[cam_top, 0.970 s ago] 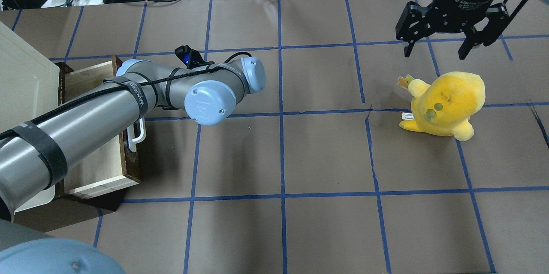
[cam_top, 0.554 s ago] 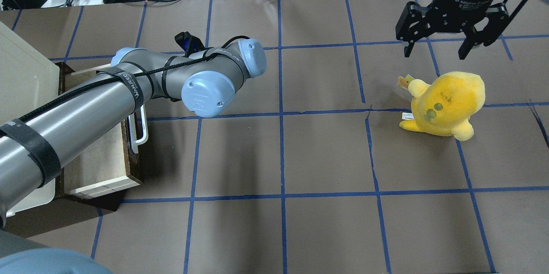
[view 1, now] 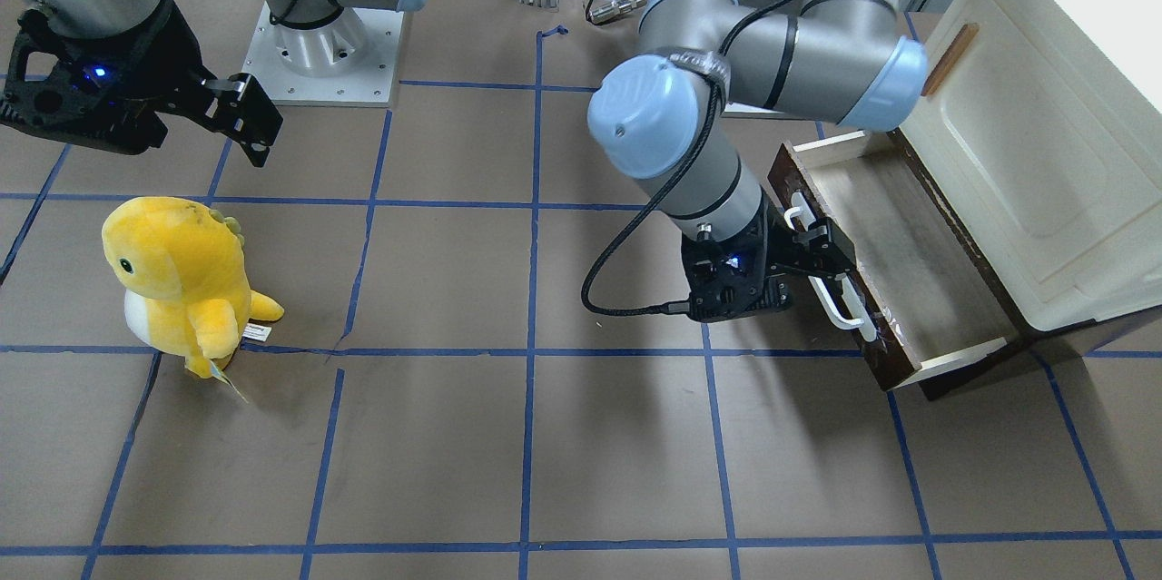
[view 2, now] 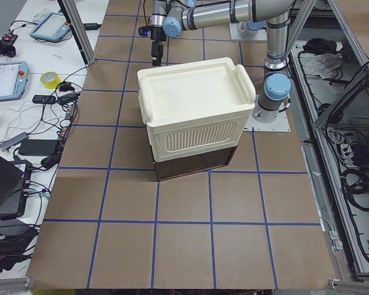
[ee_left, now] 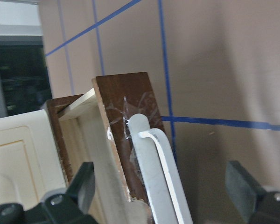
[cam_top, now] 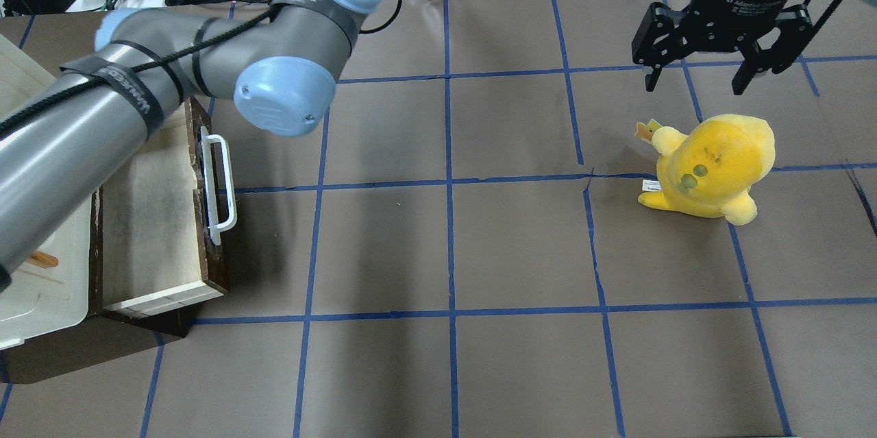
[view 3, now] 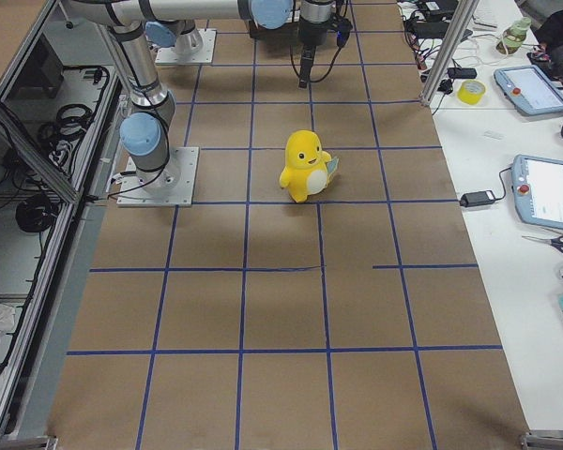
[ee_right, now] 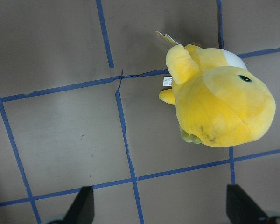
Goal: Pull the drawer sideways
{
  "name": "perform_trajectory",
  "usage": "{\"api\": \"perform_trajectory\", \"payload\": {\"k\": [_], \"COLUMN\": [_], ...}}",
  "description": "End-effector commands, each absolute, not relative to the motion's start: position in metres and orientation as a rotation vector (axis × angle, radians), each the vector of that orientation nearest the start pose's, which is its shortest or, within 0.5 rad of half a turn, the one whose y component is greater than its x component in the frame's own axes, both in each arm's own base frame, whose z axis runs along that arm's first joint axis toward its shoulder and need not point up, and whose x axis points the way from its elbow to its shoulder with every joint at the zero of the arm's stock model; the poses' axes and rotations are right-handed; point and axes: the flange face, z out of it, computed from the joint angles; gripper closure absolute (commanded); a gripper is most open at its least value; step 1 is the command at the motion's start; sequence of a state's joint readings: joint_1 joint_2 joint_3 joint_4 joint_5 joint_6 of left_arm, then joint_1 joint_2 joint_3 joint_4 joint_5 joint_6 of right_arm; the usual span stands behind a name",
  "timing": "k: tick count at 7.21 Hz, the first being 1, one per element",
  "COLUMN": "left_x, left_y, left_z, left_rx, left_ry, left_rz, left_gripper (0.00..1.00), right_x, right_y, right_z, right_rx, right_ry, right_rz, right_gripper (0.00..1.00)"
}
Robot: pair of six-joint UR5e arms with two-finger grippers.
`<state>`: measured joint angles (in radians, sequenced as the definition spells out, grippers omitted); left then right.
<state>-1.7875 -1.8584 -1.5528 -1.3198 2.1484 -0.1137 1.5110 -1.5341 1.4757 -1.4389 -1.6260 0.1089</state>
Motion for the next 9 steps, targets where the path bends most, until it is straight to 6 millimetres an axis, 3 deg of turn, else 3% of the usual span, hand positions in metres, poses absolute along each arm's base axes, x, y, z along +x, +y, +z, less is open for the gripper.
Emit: {"api": "perform_trajectory", "payload": {"k": [1, 2, 3, 4, 6, 9], "left_x": [-0.177, -0.155, -0.132, -0.125, -0.122, -0.123], "left_y": [-0.552, -0.540, -0.534, -0.524, -0.507, -0.504], "left_z": [0.474, 0.501, 0.513, 0.524, 0.517, 0.515], "left_rx": [0.040, -0.027, -0.116, -0.084, -0.090, -0.090], "left_ry": [2.929, 3.062, 3.194, 3.196, 3.120, 3.126], "left_rz": [-0.160, -0.176, -0.191, -0.216, -0.192, -0.195], "left_gripper": [0.00, 0.00, 0.00, 0.00, 0.00, 0.00], "right_x": [0.098, 0.098, 0.098, 0.097, 0.098, 0.098], "right_y": [-0.506, -0.506, -0.506, -0.506, -0.506, -0.506], "right_z": [0.504, 0.504, 0.504, 0.504, 0.504, 0.504], "right_rx": [0.266, 0.266, 0.266, 0.269, 0.266, 0.266], "right_ry": [3.185, 3.185, 3.185, 3.185, 3.185, 3.185], "right_rz": [0.116, 0.116, 0.116, 0.116, 0.116, 0.116], "right_gripper": [0.00, 0.00, 0.00, 0.00, 0.00, 0.00]}}
